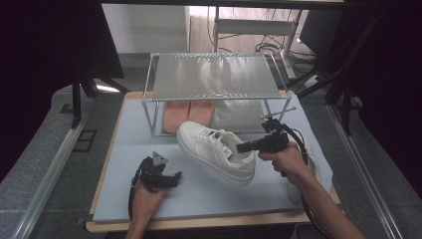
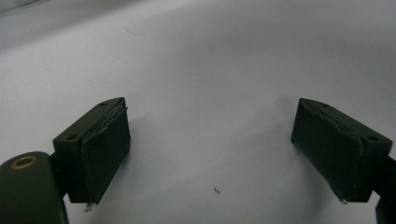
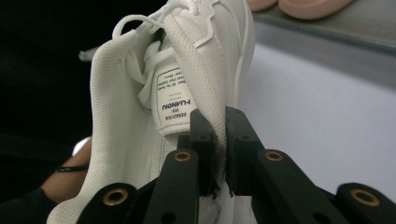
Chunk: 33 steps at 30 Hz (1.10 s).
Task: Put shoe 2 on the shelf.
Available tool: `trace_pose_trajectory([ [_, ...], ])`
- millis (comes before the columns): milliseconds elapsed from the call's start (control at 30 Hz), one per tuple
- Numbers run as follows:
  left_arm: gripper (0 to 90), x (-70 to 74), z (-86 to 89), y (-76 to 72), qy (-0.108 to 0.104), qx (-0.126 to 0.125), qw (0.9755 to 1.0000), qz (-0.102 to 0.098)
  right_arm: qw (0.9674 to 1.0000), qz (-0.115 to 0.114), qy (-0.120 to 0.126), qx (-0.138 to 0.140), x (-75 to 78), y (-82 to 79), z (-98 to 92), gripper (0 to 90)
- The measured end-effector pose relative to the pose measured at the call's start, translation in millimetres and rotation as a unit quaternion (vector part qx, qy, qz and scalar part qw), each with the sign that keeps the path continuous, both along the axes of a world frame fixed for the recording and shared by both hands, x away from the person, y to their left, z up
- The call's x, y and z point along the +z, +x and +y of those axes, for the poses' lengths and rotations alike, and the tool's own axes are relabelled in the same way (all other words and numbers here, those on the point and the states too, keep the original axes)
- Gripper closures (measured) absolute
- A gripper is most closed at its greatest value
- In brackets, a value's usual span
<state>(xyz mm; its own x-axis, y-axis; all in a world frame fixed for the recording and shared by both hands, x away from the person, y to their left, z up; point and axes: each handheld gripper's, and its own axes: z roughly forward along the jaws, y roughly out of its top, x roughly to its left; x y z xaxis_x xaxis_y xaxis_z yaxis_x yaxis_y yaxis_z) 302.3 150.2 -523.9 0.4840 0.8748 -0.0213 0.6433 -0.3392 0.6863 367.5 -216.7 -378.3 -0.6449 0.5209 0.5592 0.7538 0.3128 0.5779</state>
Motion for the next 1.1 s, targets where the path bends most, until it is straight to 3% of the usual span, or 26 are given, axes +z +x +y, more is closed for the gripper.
trace_pose_trajectory([
  [500, 11.7, 0.0, 0.1, 0.1, 0.0, 0.0, 1.0, 0.001, 0.9977, 0.015, 0.066, -0.001, 20.9, 10.5, -1.1, 83.5],
  [800, 11.7, -0.1, -0.1, 0.1, -0.002, 0.0, 1.0, 0.0, 0.9942, 0.022, 0.106, 0.002, 35.1, 16.4, 1.8, 83.5],
  [1100, 11.7, -0.2, -0.3, 0.0, -0.003, 0.002, 1.0, 0.0, 0.9903, 0.03, 0.135, -0.013, 50.7, 27.0, 3.1, 83.4],
])
